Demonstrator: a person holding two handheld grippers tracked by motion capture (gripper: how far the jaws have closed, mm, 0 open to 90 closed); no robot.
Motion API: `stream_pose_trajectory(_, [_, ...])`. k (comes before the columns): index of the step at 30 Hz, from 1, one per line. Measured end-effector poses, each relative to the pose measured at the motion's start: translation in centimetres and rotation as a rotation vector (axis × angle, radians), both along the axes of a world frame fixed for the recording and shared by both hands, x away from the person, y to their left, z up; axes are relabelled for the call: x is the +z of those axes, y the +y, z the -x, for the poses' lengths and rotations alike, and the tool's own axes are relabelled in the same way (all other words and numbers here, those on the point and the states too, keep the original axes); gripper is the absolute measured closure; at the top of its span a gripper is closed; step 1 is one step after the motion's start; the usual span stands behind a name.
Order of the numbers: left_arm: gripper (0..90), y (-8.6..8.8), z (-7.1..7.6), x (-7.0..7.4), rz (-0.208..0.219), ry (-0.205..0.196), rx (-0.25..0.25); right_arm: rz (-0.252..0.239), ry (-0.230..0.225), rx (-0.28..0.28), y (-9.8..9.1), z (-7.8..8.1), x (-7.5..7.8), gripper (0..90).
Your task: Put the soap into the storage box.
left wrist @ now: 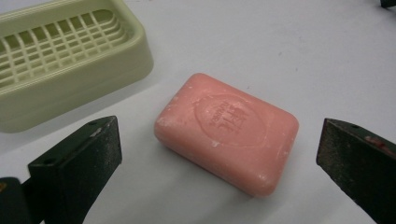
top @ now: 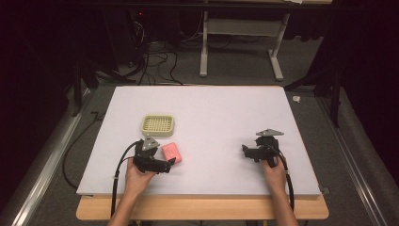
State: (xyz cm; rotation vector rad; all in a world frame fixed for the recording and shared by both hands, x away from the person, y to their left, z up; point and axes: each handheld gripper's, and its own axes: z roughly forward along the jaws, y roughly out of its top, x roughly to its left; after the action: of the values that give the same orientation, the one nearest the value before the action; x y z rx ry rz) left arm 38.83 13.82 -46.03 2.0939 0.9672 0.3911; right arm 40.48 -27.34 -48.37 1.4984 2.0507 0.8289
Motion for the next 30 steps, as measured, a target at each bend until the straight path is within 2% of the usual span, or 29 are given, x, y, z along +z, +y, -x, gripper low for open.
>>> stream_pose_trajectory(13, [0.5, -1.6, -1.0, -1.3, -0.057, 0.022, -0.016, 0.0, 0.0, 0.0, 0.0, 0.0, 0.0, 14.6])
stream_pose_trajectory(23, [0.5, -2.4, -1.5, -1.9, -0.069, 0.016, -0.011, 0.0, 0.0, 0.0, 0.0, 0.0, 0.0, 14.6])
stream_pose_trajectory(27, [0.5, -2.7, -1.7, -2.2, -0.086, 0.023, -0.005, 0.001, 0.0, 0.001, 0.0, 0.0, 0.0, 14.6])
stream_pose_trajectory(30, [0.5, -2.7, -1.9, -2.4, -0.083, 0.029, 0.0, 0.0, -0.001, 0.001, 0.0, 0.0, 0.0, 14.6])
